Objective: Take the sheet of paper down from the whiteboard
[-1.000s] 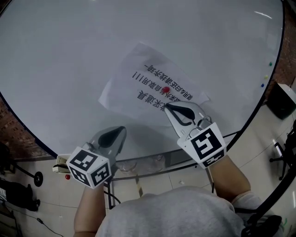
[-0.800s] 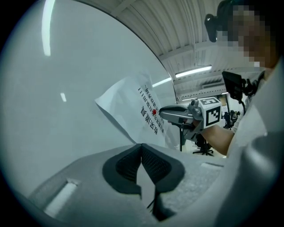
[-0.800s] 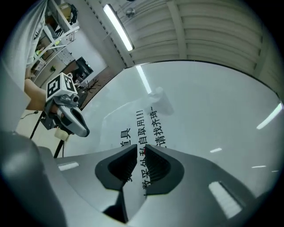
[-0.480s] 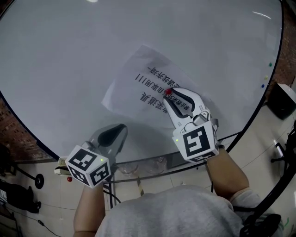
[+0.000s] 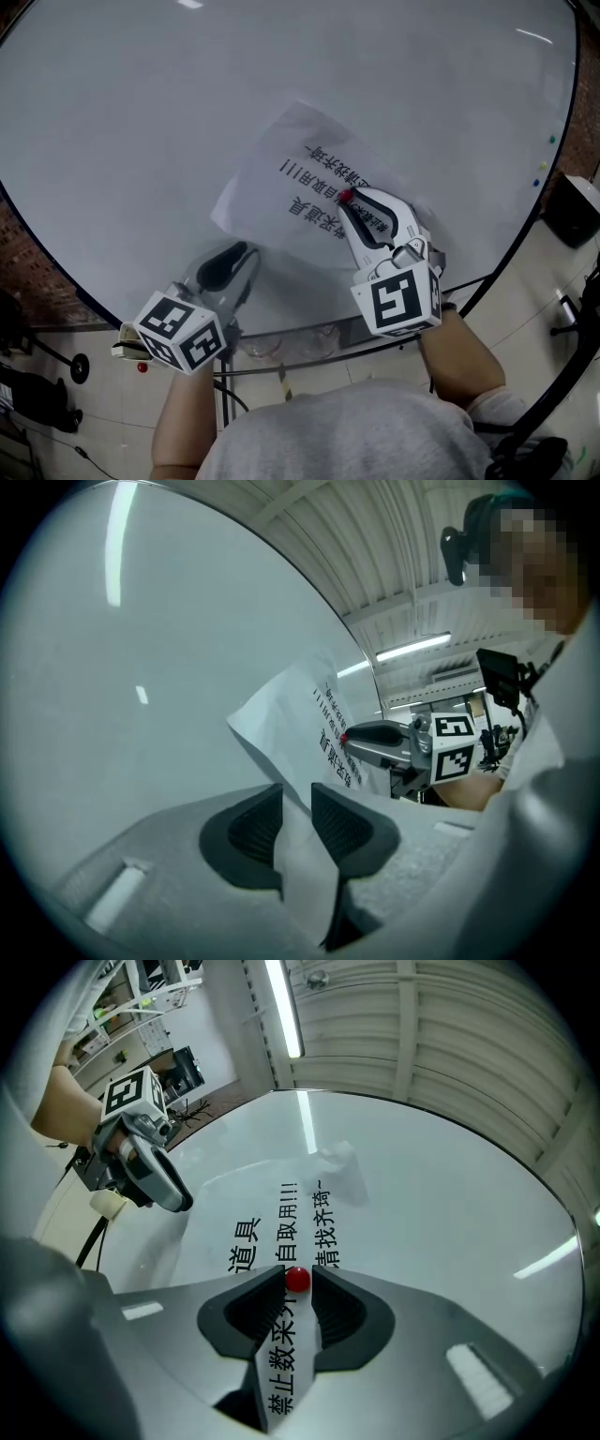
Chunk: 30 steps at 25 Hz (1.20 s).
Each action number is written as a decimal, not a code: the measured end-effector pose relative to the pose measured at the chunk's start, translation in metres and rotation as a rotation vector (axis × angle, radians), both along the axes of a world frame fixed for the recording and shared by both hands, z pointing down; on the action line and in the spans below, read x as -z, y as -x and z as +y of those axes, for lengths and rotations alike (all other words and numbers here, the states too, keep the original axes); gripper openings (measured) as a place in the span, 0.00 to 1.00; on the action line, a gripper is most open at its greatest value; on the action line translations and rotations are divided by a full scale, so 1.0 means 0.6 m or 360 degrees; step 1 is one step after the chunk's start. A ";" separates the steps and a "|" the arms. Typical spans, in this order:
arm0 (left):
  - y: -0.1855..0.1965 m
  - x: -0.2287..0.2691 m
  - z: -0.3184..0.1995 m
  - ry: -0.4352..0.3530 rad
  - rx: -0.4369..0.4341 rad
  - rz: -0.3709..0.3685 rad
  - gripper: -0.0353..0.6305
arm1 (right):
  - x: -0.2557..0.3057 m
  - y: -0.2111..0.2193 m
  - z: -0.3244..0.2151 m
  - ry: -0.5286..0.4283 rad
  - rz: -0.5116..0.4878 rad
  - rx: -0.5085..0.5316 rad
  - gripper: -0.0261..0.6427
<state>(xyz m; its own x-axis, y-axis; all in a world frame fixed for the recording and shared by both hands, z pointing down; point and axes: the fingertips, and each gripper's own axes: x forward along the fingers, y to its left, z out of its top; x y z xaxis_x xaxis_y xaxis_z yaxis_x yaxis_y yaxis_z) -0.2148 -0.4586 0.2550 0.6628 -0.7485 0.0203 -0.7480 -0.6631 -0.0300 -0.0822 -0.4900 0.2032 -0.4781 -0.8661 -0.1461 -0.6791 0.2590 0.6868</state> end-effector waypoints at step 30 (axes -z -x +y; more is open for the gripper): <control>0.035 0.014 -0.002 -0.0070 0.0114 0.0067 0.05 | -0.016 -0.010 0.004 0.0026 0.0010 -0.0031 0.16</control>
